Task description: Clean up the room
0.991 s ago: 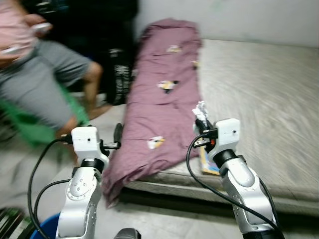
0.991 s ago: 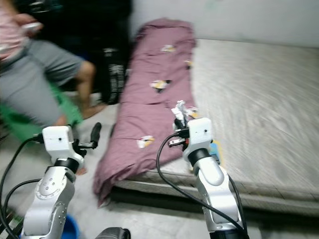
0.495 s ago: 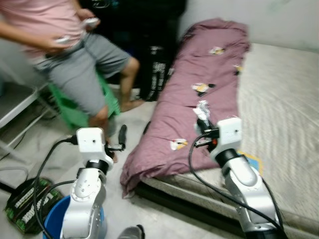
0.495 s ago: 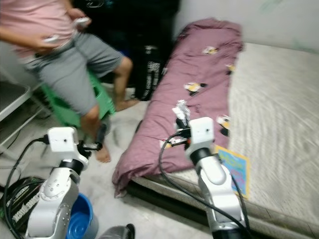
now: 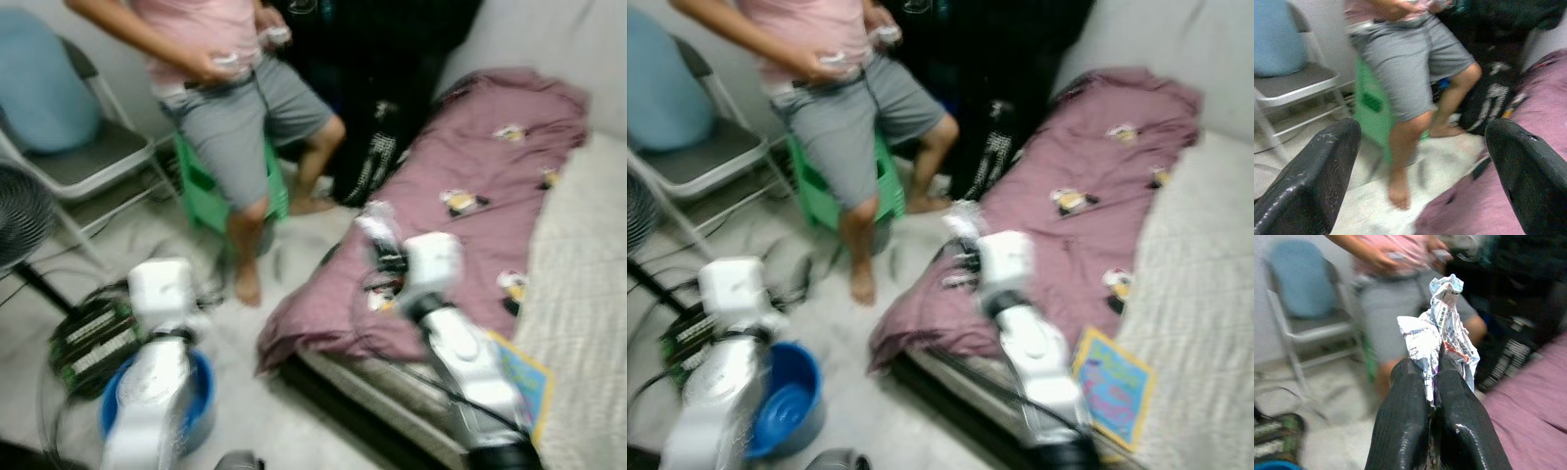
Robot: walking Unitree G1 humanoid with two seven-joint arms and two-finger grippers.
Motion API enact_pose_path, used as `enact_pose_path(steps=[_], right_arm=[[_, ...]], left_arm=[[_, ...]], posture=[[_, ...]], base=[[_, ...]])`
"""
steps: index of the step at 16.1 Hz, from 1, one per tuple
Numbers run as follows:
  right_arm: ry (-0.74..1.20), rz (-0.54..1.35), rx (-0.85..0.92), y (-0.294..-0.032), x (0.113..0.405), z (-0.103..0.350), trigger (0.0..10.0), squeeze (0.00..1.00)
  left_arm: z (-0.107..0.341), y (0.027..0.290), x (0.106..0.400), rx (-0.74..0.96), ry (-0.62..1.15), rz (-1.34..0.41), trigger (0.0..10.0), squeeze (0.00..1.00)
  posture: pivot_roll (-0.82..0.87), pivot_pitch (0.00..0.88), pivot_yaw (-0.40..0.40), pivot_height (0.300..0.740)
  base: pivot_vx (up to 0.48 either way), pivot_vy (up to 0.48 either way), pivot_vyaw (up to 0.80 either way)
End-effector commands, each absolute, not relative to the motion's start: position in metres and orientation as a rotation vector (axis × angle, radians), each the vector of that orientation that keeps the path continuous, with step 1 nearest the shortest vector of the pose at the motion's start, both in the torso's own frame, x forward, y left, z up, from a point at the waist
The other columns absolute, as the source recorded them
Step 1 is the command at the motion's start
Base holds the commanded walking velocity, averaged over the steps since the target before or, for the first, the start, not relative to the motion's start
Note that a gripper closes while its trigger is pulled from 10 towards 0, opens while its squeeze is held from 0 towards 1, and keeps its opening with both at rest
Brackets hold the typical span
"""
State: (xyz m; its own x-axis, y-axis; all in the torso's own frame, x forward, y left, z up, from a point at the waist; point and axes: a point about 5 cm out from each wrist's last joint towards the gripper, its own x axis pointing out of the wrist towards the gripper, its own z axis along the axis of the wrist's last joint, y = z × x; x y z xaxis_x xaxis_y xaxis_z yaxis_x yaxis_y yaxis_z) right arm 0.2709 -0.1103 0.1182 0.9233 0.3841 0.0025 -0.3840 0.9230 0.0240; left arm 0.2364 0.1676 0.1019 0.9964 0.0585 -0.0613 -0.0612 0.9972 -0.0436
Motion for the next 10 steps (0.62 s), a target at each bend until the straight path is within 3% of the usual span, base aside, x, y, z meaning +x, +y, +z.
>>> enact_pose_path(steps=[1, 3, 10], right_arm=[[0.014, 0.395, 0.010, -0.114, 0.273, 0.117, 10.0, 0.00], [0.001, 0.432, -0.014, -0.109, 0.276, 0.119, 10.0, 0.00], [-0.010, 0.400, -0.032, -0.115, 0.271, 0.118, 10.0, 0.00]], left_arm=[[0.106, 0.164, 0.234, -0.055, 0.036, 0.062, 10.0, 0.00], [0.104, 0.165, 0.228, -0.061, 0.045, 0.083, 10.0, 0.00], [0.105, 0.159, 0.239, -0.056, 0.047, 0.035, 10.0, 0.00]], posture=[[0.10, 0.000, -0.065, 0.740], [0.10, 0.000, -0.074, 0.740], [0.05, 0.000, -0.029, 0.740]], base=[[0.000, 0.000, 0.00], [0.000, 0.000, 0.25], [0.000, 0.000, 0.75]])
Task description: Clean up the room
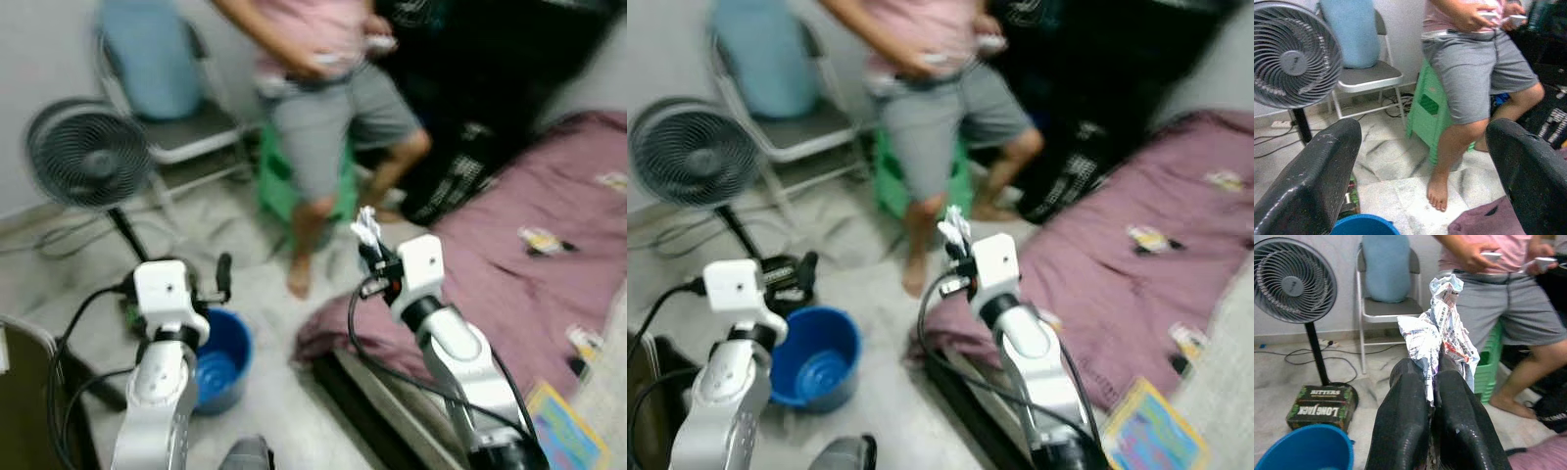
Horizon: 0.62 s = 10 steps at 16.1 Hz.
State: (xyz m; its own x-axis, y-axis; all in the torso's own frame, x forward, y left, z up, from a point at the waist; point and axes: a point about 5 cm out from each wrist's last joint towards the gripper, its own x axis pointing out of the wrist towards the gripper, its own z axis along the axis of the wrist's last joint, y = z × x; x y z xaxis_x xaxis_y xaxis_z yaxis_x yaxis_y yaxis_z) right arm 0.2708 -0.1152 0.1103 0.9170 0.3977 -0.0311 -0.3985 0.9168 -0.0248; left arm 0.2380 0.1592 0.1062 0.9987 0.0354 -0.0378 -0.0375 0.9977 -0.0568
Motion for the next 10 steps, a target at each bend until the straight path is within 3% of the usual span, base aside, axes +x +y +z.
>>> enact_pose_path(steps=[1, 10], right_arm=[[-0.012, 0.397, -0.032, -0.1157, 0.2710, 0.1182, 10.0, 0.00], [-0.005, 0.384, -0.073, -0.1196, 0.2727, 0.1172, 10.0, 0.00]], left_arm=[[0.1049, 0.1592, 0.2396, -0.056, 0.047, 0.033, 10.0, 0.00], [0.1039, 0.1575, 0.2420, -0.069, 0.049, 0.026, 10.0, 0.00]], posture=[[0.05, 0.001, -0.027, 0.740], [0.03, 0.005, -0.027, 0.740]], base=[[0.000, 0.000, 0.76], [0.000, 0.000, 0.76]])
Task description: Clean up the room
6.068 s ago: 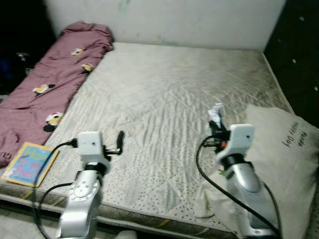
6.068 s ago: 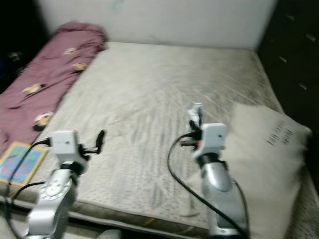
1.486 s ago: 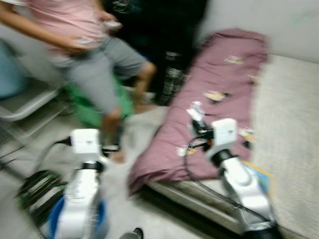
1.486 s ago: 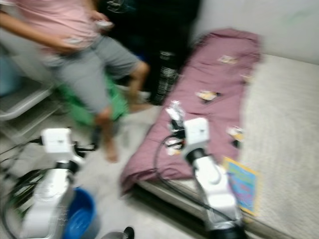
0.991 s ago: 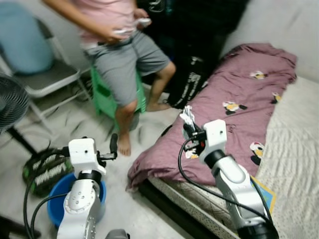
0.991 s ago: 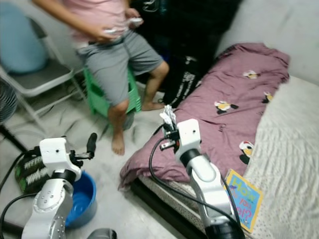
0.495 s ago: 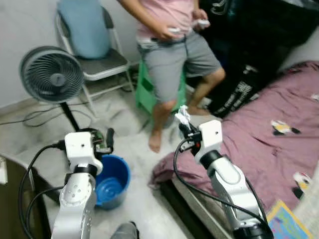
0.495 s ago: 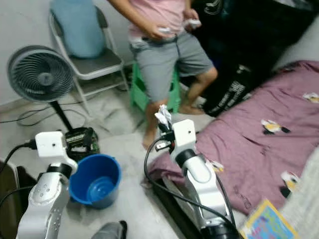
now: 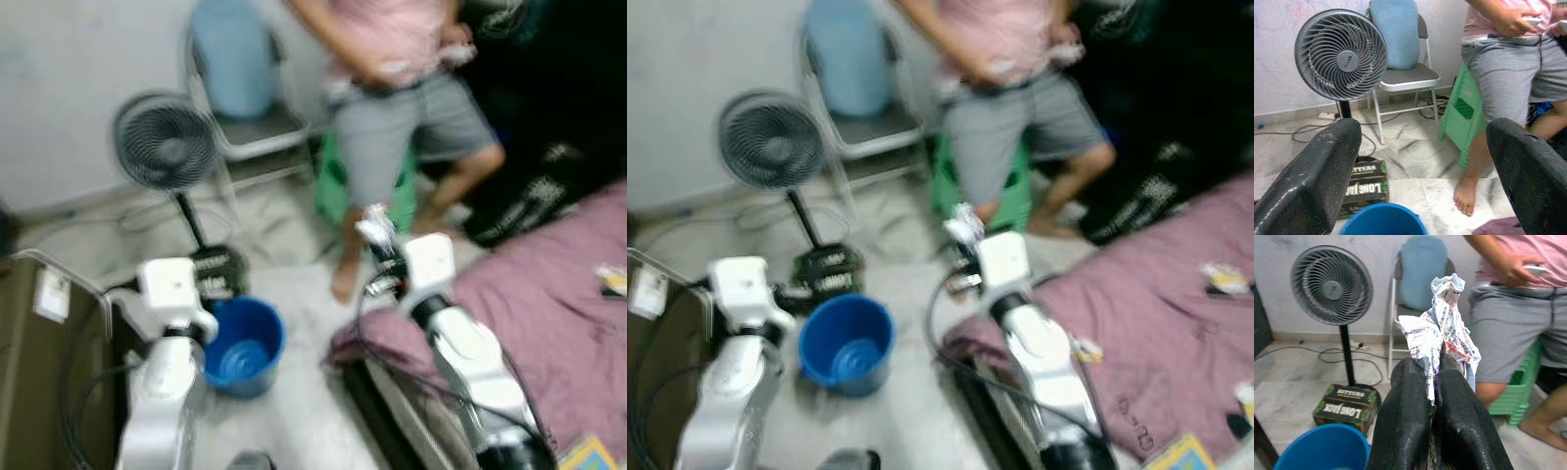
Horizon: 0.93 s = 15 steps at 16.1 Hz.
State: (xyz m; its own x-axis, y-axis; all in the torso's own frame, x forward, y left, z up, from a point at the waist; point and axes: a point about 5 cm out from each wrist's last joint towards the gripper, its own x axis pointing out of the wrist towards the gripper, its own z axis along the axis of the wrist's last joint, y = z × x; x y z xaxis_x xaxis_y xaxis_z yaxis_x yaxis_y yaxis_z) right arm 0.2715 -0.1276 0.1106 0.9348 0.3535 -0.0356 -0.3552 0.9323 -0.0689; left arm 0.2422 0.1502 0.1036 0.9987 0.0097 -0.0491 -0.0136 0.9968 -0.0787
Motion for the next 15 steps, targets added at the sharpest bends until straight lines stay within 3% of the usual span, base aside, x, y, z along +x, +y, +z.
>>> enact_pose_path(steps=[1, 15], right_arm=[[-0.005, 0.383, -0.072, -0.120, 0.272, 0.117, 10.0, 0.00], [-0.008, 0.406, -0.109, -0.115, 0.262, 0.114, 10.0, 0.00]], left_arm=[[0.104, 0.157, 0.242, -0.070, 0.049, 0.025, 10.0, 0.00], [0.104, 0.157, 0.240, -0.065, 0.050, 0.008, 10.0, 0.00]], posture=[[0.03, 0.006, -0.026, 0.740], [0.03, 0.014, -0.013, 0.740]], base=[[0.000, 0.000, 0.76], [0.000, 0.000, 0.75]])
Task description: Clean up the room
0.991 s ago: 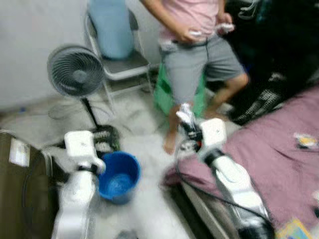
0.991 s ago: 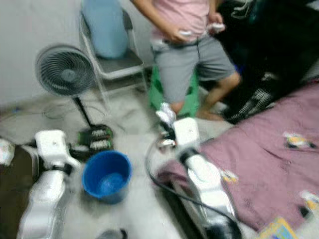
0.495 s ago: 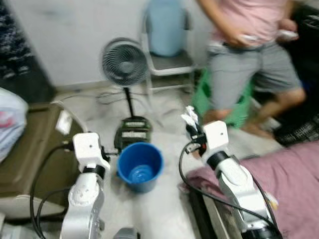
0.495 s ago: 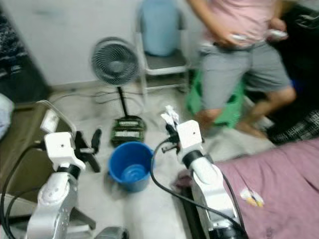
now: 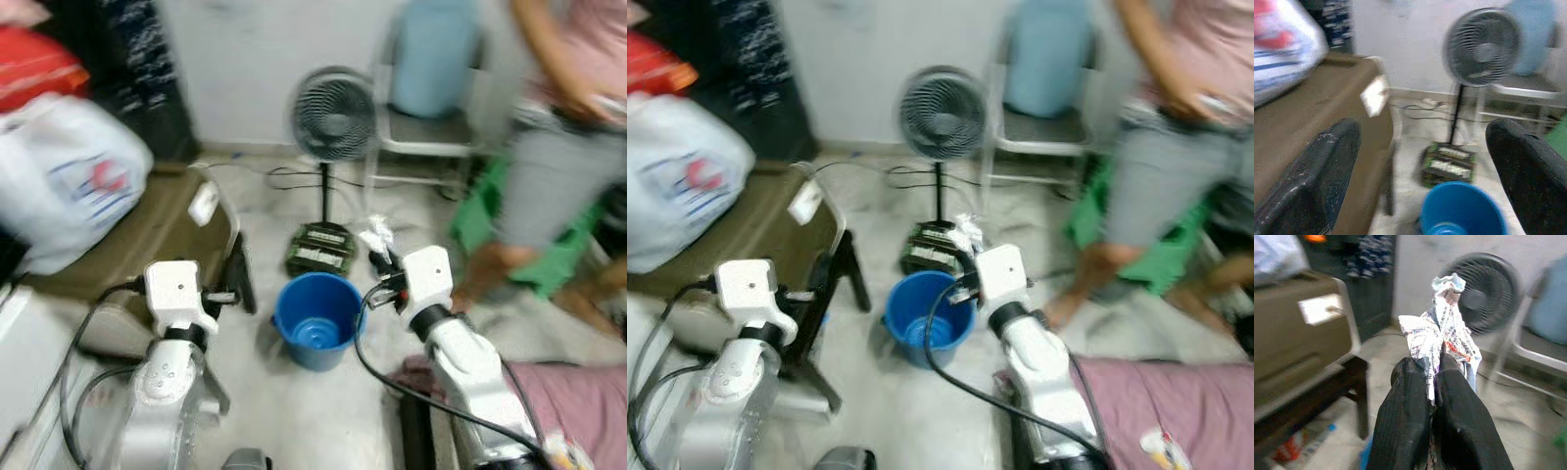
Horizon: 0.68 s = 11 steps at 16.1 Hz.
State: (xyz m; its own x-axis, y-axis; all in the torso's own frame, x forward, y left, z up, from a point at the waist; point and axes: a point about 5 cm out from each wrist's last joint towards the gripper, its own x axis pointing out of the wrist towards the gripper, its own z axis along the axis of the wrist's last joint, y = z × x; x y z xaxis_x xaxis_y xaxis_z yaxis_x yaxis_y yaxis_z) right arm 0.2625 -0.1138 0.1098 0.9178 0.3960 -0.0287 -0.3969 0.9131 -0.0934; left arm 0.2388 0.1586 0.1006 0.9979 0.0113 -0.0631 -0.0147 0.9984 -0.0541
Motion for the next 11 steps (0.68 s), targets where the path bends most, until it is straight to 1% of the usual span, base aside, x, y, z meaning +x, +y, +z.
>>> enact_pose_path(steps=[1, 3, 4, 8, 11], right_arm=[[-0.008, 0.408, -0.110, -0.1153, 0.2617, 0.1141, 10.0, 0.00], [-0.008, 0.415, -0.101, -0.1150, 0.2609, 0.1140, 10.0, 0.00], [-0.017, 0.416, -0.088, -0.1146, 0.2605, 0.1152, 10.0, 0.00], [-0.022, 0.404, -0.080, -0.1153, 0.2612, 0.1163, 10.0, 0.00], [-0.020, 0.410, -0.084, -0.1147, 0.2602, 0.1159, 10.0, 0.00]], left_arm=[[0.1042, 0.1572, 0.2398, -0.064, 0.050, 0.009, 10.0, 0.00], [0.1047, 0.1572, 0.2398, -0.064, 0.048, 0.012, 10.0, 0.00], [0.1049, 0.1569, 0.2395, -0.063, 0.045, 0.006, 10.0, 0.00], [0.1074, 0.1539, 0.2387, -0.070, 0.026, -0.027, 10.0, 0.00], [0.1084, 0.1528, 0.2379, -0.073, 0.021, -0.036, 10.0, 0.00]], posture=[[0.03, 0.015, -0.013, 0.740], [0.04, 0.015, -0.015, 0.740], [0.03, 0.015, -0.016, 0.740], [0.03, 0.015, -0.017, 0.740], [0.03, 0.020, -0.017, 0.740]], base=[[0.000, 0.000, 0.75], [0.000, 0.000, 0.74], [0.000, 0.000, 0.44], [0.000, 0.000, 0.00], [0.273, 0.000, 0.00]])
